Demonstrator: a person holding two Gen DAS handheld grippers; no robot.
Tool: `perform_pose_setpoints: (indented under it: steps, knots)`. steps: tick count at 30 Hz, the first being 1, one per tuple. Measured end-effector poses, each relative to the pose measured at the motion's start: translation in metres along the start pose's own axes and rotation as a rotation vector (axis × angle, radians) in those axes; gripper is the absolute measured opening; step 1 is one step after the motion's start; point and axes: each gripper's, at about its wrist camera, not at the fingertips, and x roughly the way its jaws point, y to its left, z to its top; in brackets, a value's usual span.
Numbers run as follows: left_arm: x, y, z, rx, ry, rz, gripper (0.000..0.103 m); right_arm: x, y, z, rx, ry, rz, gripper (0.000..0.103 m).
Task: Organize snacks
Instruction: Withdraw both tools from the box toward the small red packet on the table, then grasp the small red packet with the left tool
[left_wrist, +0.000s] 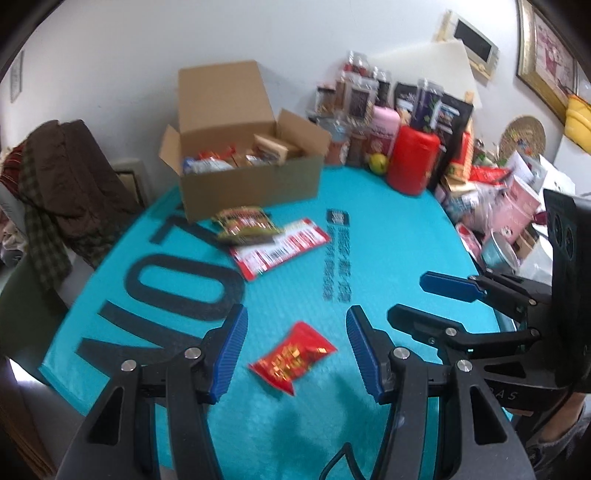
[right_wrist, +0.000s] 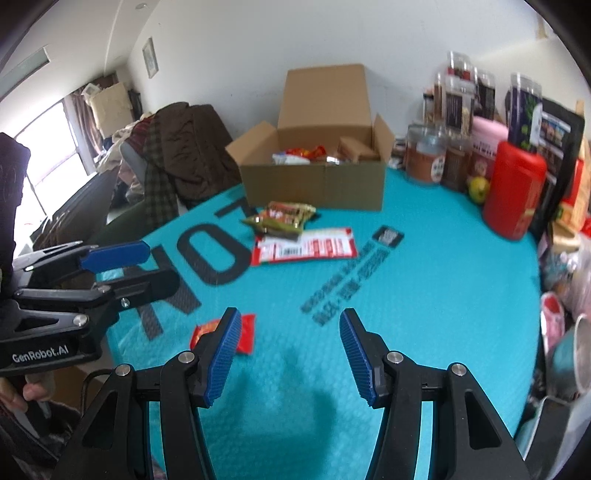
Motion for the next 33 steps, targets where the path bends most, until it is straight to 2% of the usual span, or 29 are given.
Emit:
perform_pose_setpoints:
  steps: [7,19,22,23,25,33]
  knots:
    - [0.031,-0.001,-0.016,-0.006,0.109,-0.040,0.055,0.012,-0.008,-0.017,0.020,0.052,0.022,0.056]
    - [0.082,0.004,-0.029,0.049,0.223,0.005,0.055,0.030,-0.018,-0.027,0.043,0.120,0.029,0.056]
    - [0.091,0.008,-0.029,0.032,0.249,-0.019,0.055,0.035,-0.023,-0.024,0.054,0.129,0.022,0.056]
    - [0.091,0.009,-0.029,0.027,0.229,-0.021,0.054,0.036,-0.024,-0.023,0.056,0.132,0.017,0.056]
    - [0.091,0.009,-0.028,0.041,0.209,-0.002,0.039,0.038,-0.027,-0.021,0.059,0.136,0.009,0.056]
    - [0.085,0.031,-0.014,0.012,0.147,0.057,0.034,0.047,-0.031,-0.002,0.024,0.152,-0.042,0.056]
